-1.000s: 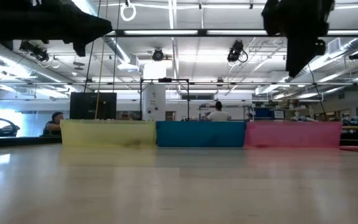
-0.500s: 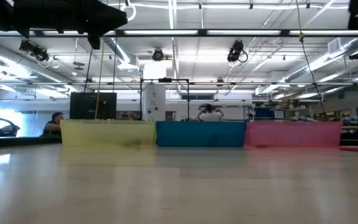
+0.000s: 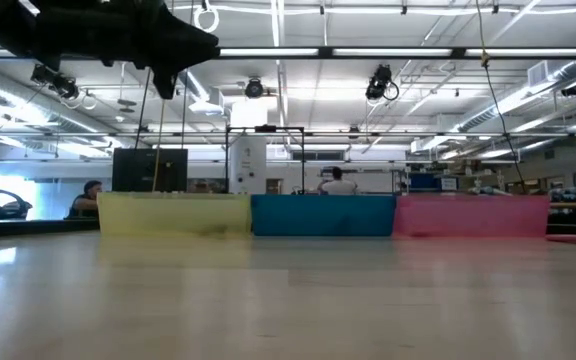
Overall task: Sort silverware by color (type)
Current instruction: Put the black fork into the yellow bin
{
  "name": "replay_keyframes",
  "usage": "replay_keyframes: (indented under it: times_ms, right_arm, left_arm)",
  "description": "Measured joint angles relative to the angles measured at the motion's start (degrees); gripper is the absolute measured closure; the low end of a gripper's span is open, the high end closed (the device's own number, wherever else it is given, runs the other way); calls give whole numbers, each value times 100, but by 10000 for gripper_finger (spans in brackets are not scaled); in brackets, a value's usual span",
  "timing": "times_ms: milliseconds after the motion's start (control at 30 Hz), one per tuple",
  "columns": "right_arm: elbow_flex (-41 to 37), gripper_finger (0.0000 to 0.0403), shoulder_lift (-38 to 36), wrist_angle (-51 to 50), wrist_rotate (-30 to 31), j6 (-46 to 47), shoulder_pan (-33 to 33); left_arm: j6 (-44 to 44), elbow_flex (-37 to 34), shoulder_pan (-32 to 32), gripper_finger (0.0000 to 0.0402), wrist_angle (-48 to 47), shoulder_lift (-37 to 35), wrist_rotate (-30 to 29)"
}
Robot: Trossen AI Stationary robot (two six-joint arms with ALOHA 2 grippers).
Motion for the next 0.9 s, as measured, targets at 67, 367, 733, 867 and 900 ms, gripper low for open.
replay_keyframes:
  times_ms: [67,367,733,867,900]
  right_arm:
    - [0,256,184,-7,-298,542,84]
    - [0,256,1088,-2,-1870,2323,443]
    - [-2,256,1964,-29,-2875,3192,781]
    - [-4,256,2135,-221,-2871,3225,799]
    - [-4,256,2165,-314,-2872,3258,808]
  left_arm:
    - [27,0,-97,324,133,79,-3]
    - [1,-1,-597,324,780,96,-4]
    - [112,-1,-968,324,797,96,-7]
    - [112,-2,-1071,324,799,96,-6]
    - [112,-2,-1085,324,799,96,-7]
